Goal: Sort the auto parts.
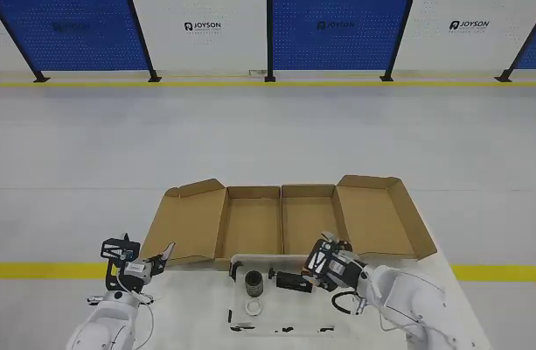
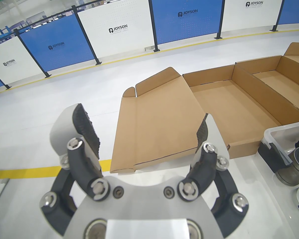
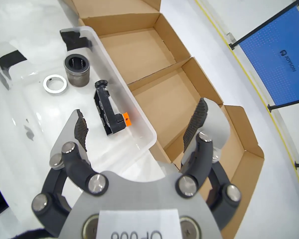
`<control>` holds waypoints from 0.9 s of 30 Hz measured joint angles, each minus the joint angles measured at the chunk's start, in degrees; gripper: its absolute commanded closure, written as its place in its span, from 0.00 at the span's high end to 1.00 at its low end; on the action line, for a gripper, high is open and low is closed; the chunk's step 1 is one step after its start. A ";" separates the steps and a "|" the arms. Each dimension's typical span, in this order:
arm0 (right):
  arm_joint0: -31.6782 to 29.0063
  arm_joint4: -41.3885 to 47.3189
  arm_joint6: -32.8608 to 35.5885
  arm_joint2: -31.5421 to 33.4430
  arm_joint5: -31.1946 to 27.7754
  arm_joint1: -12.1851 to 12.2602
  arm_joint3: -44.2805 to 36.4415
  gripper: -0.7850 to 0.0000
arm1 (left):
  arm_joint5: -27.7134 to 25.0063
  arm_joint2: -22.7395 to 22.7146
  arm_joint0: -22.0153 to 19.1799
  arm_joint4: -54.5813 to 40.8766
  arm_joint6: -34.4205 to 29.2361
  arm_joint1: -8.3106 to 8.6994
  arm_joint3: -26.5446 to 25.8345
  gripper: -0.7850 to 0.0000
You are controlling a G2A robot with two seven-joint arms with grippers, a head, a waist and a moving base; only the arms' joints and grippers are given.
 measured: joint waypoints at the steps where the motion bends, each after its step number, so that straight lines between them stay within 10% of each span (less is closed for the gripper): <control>1: 0.27 -0.18 1.41 -0.96 -0.54 0.00 -0.28 1.00 | 0.00 0.00 0.00 0.00 0.00 0.00 0.00 1.00; 10: 1.95 1.18 5.49 -6.68 -8.24 0.23 -0.87 0.89 | 0.00 0.00 0.00 0.00 0.00 0.00 0.00 1.00; 17: 3.24 -0.82 5.73 -10.15 -7.99 0.15 -0.28 0.59 | 0.00 0.00 0.00 0.00 0.00 0.00 0.00 1.00; 27: 9.30 3.19 9.07 -14.23 -4.38 -0.79 6.30 0.57 | 0.00 0.00 0.00 0.00 0.00 0.00 0.00 1.00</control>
